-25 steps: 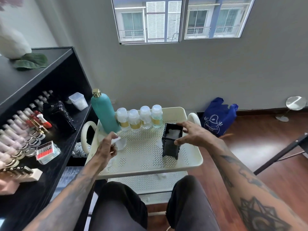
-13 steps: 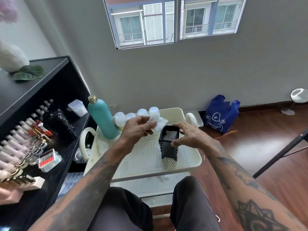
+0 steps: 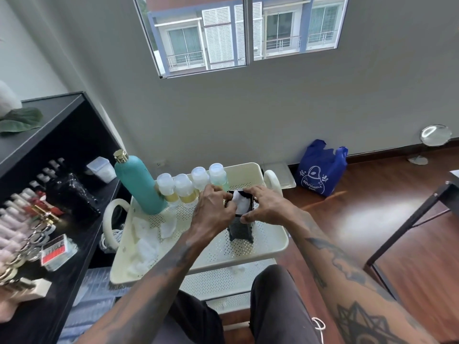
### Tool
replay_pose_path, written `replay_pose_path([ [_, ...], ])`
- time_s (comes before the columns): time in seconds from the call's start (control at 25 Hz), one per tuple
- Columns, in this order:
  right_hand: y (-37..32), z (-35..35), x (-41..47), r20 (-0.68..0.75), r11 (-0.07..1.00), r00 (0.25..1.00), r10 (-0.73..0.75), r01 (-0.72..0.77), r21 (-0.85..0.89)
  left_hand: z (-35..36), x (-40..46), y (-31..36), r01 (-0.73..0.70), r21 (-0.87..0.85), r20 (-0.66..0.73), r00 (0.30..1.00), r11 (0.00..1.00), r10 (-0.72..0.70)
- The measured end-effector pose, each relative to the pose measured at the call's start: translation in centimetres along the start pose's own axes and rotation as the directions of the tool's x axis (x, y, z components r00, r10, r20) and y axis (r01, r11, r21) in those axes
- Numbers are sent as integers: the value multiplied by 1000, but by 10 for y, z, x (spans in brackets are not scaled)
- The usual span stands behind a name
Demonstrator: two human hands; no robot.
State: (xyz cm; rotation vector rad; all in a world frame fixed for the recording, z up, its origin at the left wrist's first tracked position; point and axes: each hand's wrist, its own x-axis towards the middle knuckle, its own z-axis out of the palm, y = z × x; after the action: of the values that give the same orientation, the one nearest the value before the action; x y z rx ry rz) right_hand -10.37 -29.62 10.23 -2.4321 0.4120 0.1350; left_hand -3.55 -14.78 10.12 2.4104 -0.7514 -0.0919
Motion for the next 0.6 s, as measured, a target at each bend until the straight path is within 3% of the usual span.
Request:
replay_pose_path([
  [0.08, 0, 0, 0, -4, 1000, 1000, 0, 0, 7, -14, -6, -6, -148, 44, 49, 988, 988, 146],
  [0.16, 0, 0, 0, 1, 1000, 1000, 6, -6, 7, -22, -8, -8, -290, 108, 245, 935, 951, 258],
  [0.24, -2, -2, 0, 15, 1000, 1000, 10, -10, 4, -18, -2, -4, -373, 244, 467, 854, 895, 228],
  [0.32, -4, -2, -2, 20, 1000, 1000, 8, -8, -4, -5, 8, 0, -424, 377, 579, 802, 823, 148],
  [0.48, -5, -1, -2, 33, 999, 999, 10, -11, 51, 11, 24, -3, -371, 427, 651, 759, 825, 5],
  [0.6, 1, -3, -2, 33, 998, 999, 27, -29, 58, 12, 26, -3, -401, 399, 670, 741, 824, 37],
])
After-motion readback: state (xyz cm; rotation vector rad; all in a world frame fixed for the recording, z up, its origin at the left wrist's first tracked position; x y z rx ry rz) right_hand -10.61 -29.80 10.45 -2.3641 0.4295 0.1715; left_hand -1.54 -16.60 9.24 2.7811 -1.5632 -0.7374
